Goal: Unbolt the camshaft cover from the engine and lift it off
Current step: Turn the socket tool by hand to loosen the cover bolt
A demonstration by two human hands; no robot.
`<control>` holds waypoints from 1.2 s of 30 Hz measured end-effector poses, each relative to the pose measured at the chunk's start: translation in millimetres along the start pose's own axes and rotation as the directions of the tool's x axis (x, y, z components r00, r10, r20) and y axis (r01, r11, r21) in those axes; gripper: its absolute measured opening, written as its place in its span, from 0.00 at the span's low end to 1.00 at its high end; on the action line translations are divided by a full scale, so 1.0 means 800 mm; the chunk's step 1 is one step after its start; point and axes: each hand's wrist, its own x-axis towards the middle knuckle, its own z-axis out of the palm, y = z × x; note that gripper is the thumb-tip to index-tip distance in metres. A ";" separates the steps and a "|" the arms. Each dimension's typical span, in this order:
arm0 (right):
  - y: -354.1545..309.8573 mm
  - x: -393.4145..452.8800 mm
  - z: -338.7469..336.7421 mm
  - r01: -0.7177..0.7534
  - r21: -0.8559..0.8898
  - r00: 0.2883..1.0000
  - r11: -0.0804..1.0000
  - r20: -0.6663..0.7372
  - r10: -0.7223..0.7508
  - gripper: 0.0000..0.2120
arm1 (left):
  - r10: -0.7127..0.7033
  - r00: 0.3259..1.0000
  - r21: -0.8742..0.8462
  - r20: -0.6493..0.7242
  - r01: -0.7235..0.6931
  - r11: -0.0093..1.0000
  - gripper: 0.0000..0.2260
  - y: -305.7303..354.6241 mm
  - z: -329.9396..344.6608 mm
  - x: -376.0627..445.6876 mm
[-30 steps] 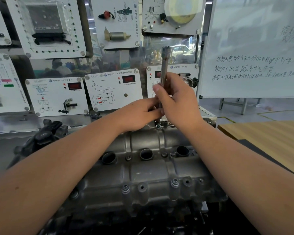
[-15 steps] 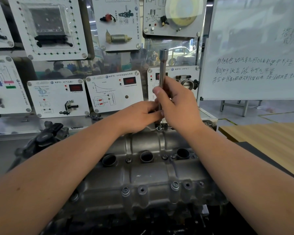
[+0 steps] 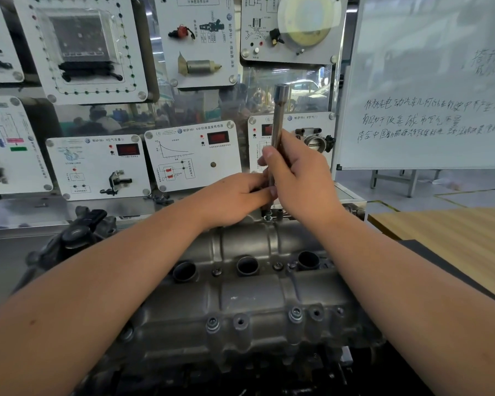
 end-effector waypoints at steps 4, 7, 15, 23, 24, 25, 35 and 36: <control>0.001 0.001 -0.001 -0.015 0.007 0.999 1.000 0.048 0.015 0.10 | -0.002 1.000 -0.017 0.000 0.002 1.000 0.20 -0.003 0.002 -0.001; 0.001 -0.001 0.000 -0.042 0.025 0.999 0.999 0.035 0.041 0.22 | 0.010 1.000 0.016 -0.013 -0.010 1.000 0.17 -0.005 0.001 0.001; -0.001 0.000 -0.001 0.018 0.012 1.000 1.000 0.009 -0.018 0.06 | -0.002 1.000 -0.013 -0.017 0.002 1.000 0.18 -0.007 0.002 0.002; -0.001 -0.001 0.000 -0.037 0.046 0.999 0.998 -0.021 0.038 0.19 | 0.014 1.000 0.019 -0.025 -0.013 1.000 0.15 -0.007 0.003 0.005; -0.001 -0.001 0.000 -0.032 0.029 0.999 0.999 -0.026 0.033 0.17 | 0.018 0.999 0.016 -0.027 -0.018 1.000 0.15 -0.007 0.003 0.005; -0.002 -0.001 0.000 -0.025 0.019 0.999 1.000 -0.026 0.025 0.15 | 0.022 0.999 0.011 -0.030 -0.022 1.000 0.13 -0.007 0.003 0.005; -0.001 -0.002 0.000 -0.062 0.057 0.998 0.996 -0.010 0.063 0.20 | 0.017 1.000 0.035 -0.022 -0.016 0.999 0.14 -0.007 0.002 0.004; -0.001 -0.002 0.000 -0.068 0.051 0.997 0.996 -0.023 0.069 0.19 | 0.027 0.999 0.033 -0.024 -0.026 0.999 0.14 -0.007 0.002 0.005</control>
